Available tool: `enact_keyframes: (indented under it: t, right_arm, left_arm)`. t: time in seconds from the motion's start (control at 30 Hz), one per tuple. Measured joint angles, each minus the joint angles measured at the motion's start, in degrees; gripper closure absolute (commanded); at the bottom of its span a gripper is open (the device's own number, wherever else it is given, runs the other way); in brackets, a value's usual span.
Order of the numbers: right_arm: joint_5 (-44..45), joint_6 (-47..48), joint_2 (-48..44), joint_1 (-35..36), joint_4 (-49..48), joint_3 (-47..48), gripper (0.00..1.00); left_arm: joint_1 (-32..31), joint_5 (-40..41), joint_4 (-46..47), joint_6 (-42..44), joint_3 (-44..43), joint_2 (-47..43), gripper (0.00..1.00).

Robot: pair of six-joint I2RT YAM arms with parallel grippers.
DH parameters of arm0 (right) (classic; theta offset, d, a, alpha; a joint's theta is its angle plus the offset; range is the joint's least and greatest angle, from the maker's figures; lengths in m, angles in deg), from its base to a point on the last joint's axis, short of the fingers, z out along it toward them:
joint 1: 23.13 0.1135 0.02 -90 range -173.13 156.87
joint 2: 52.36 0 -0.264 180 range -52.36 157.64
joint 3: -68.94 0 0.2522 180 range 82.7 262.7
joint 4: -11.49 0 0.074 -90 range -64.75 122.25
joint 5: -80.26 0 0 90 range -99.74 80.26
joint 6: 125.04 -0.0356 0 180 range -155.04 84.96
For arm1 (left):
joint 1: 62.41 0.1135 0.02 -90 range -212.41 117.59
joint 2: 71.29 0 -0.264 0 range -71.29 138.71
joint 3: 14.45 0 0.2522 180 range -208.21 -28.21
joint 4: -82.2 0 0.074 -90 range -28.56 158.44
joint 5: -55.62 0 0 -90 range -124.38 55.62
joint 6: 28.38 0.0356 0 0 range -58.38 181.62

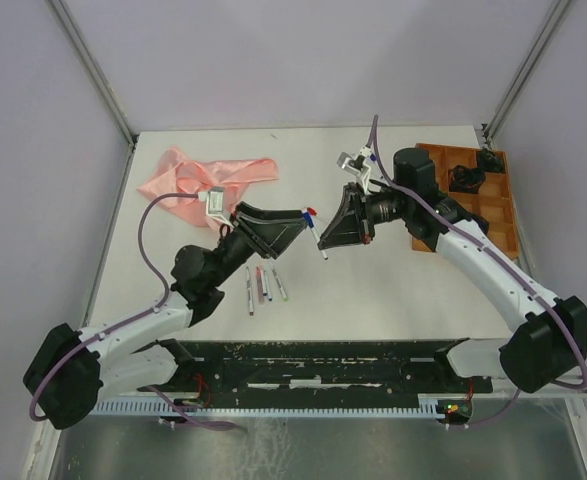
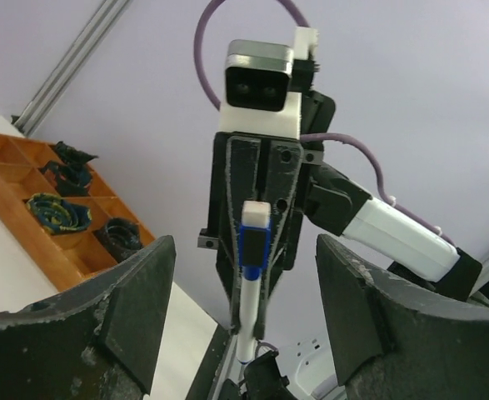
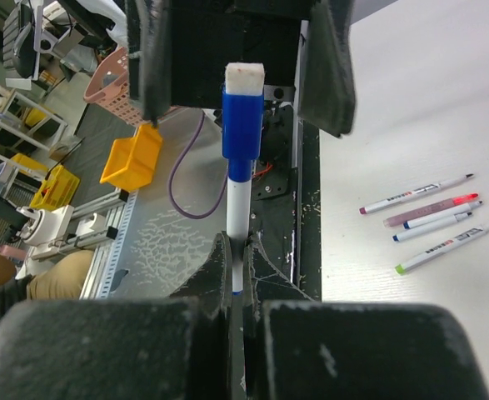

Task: Open the pen caps
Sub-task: Open the pen cap from the pen.

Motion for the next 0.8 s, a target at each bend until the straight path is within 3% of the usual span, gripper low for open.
enact_keyframes:
  t: [0.4, 0.8]
  right_arm:
    - [-0.04, 0.72, 1.73, 1.53, 0.31, 0.0, 1.0]
    - [0.07, 2.05, 2.23, 1.9, 1.62, 0.0, 1.0]
  left_arm:
    - [-0.83, -0.39, -4.39, 0.13, -2.19, 2.54, 0.51]
    - [-0.9, -1.86, -4.57, 0.85, -2.34, 2.69, 0.93]
